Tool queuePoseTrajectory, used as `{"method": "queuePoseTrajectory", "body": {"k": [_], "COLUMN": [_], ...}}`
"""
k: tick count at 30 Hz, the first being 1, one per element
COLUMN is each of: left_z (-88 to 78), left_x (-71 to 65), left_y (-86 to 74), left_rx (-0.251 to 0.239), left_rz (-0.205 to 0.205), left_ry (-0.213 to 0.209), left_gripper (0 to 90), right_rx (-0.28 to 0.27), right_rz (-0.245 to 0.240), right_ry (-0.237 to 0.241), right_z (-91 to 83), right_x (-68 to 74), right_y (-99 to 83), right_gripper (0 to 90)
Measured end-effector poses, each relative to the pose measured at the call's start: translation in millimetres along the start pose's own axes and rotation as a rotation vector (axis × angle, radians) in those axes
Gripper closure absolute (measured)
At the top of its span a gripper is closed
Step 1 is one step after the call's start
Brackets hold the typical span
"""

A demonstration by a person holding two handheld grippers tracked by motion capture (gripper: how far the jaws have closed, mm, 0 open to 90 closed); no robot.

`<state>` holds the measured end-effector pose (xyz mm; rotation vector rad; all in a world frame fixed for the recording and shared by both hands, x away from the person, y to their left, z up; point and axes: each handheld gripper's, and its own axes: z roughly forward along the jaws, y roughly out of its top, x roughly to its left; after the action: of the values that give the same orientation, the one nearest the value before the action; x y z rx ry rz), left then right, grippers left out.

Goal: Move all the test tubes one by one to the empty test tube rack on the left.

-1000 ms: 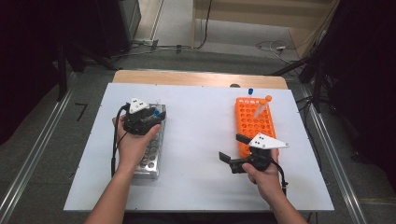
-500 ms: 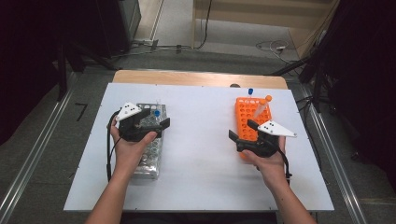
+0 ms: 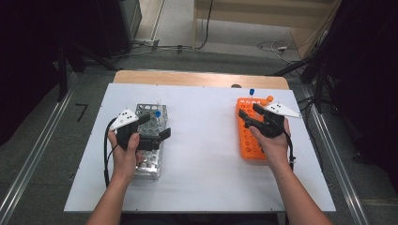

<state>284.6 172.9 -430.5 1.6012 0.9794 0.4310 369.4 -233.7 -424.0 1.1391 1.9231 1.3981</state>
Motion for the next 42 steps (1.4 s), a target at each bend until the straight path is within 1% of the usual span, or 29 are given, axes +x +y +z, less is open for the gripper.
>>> {"method": "queuePoseTrajectory", "body": {"k": [4,6,8,9,16,21,24,28,32,36,39,40,42], "left_z": [0.2,0.3,0.2,0.4,0.5,0.5,0.6,0.4,0.0,0.0,0.0,0.0,0.2], "left_x": [-0.1,0.1,-0.2,-0.4,-0.8,-0.8,-1.1,-1.2,-1.0,-1.0,-0.7,-0.8,-1.0], "left_y": [-1.0,-2.0,-2.5,-2.6,-3.6,-3.9,-4.1,-4.1,-4.1,-4.3,-4.2,-4.2,-4.3], "left_rx": [-0.001,-0.003,0.000,0.001,-0.005,-0.007,-0.010,-0.010,-0.011,-0.014,-0.012,-0.012,-0.010], "left_rz": [0.002,-0.003,0.001,0.005,0.002,0.003,0.006,0.003,0.000,-0.002,-0.003,-0.003,-0.001], "left_ry": [-0.004,-0.008,-0.009,-0.010,-0.018,-0.023,-0.024,-0.026,-0.027,-0.029,-0.027,-0.027,-0.026], "left_gripper": [0.0,0.0,0.0,0.0,0.0,0.0,0.0,0.0,0.0,0.0,0.0,0.0,0.0], "right_rx": [-0.002,0.005,0.011,0.007,0.014,0.008,0.020,0.026,0.047,0.051,0.060,0.066,0.068], "right_rz": [-0.018,-0.015,0.000,-0.001,0.033,0.053,0.047,0.053,0.058,0.060,0.047,0.034,0.023], "right_ry": [-0.023,-0.022,-0.024,-0.030,-0.099,-0.170,-0.197,-0.243,-0.297,-0.343,-0.359,-0.375,-0.381], "right_z": [9.3,14.4,18.6,20.7,36.4,45.6,51.8,58.9,66.6,70.3,72.1,72.7,72.9], "right_x": [-5.6,-9.2,-12.0,-12.9,-18.4,-21.7,-21.4,-20.5,-20.4,-20.1,-18.6,-17.9,-17.7], "right_y": [7.6,11.1,14.2,15.3,19.7,21.4,21.9,24.2,24.8,25.5,26.3,26.4,26.3], "right_gripper": [35.8,37.9,37.9,38.0,38.5,41.3,41.9,43.4,46.4,52.0,55.5,57.6,65.7]}}
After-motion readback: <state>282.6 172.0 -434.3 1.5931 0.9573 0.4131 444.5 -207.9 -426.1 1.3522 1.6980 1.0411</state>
